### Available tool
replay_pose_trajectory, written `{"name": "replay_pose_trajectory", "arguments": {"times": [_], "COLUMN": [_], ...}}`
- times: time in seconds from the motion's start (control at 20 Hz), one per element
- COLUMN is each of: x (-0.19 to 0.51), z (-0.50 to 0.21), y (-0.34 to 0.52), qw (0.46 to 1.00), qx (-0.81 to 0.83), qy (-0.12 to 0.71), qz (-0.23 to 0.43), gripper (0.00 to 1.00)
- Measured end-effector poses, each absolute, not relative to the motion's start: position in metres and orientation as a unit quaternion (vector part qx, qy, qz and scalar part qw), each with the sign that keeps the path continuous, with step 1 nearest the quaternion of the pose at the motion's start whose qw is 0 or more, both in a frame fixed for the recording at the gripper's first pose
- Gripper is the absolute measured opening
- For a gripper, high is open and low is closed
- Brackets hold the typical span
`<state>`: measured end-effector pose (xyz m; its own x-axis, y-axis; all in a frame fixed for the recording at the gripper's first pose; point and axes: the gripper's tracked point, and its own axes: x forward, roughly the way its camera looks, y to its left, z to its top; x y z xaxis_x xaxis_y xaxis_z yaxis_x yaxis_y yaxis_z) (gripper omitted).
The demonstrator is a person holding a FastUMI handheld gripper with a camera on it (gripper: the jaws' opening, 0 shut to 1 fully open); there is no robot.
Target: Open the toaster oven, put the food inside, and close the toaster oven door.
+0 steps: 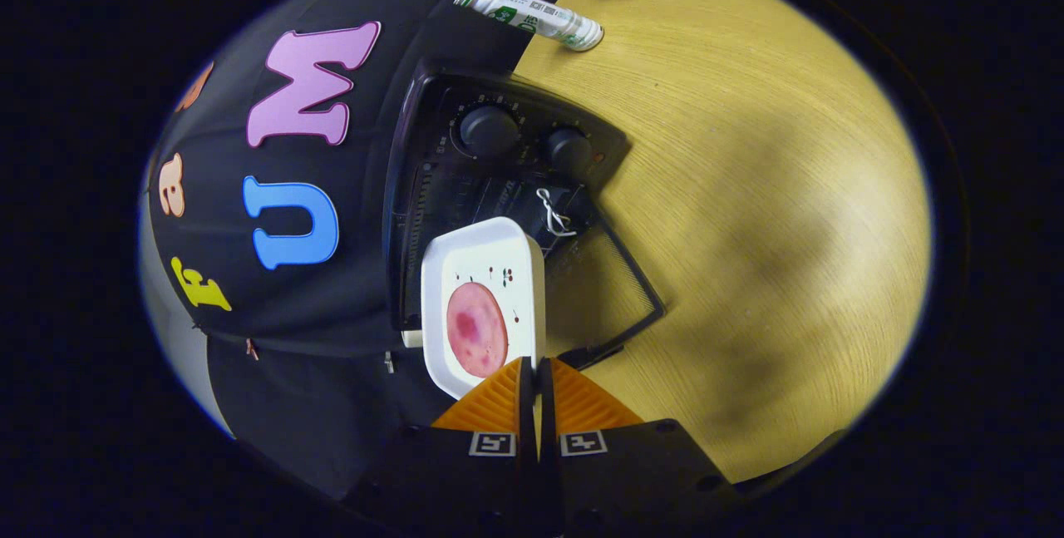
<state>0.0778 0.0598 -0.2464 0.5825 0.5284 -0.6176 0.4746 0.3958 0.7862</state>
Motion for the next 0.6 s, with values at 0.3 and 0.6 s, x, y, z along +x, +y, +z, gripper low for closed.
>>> {"name": "replay_pose_trajectory", "arguments": {"times": [0.3,0.6], "x": [0.149,0.191], "z": [-0.271,-0.291], "y": [0.097,0.107], "qw": [0.700,0.717], "qx": [0.588,0.599], "qy": [0.406,0.350], "qz": [-0.016,-0.071], "gripper": [0.05,0.05]}}
